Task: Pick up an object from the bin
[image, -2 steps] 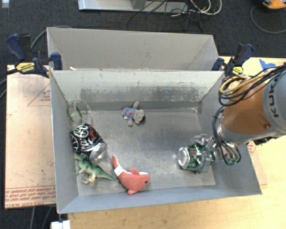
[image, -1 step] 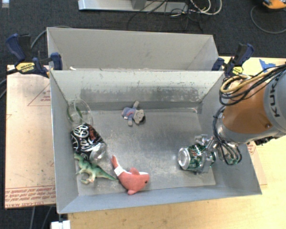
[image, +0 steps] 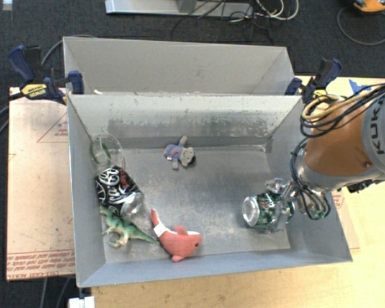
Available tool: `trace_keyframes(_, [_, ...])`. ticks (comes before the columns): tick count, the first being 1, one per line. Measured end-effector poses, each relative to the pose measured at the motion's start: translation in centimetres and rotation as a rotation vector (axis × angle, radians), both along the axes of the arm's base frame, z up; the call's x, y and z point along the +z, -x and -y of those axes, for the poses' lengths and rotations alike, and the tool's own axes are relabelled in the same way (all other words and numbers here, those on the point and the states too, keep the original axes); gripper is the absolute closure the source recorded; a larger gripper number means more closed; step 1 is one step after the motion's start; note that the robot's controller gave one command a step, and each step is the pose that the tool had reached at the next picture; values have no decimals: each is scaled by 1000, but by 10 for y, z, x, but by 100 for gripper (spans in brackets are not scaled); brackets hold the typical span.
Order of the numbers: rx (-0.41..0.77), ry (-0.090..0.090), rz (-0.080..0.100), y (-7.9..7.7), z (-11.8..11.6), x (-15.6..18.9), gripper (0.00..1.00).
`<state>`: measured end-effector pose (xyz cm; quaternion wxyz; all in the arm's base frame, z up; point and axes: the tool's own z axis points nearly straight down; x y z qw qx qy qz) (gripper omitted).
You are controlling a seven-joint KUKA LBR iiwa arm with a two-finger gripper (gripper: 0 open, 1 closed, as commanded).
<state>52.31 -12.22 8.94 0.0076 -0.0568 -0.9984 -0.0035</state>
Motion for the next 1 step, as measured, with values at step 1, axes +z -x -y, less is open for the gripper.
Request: trace_keyframes(1, [0,2,7,-2,0,21,100])
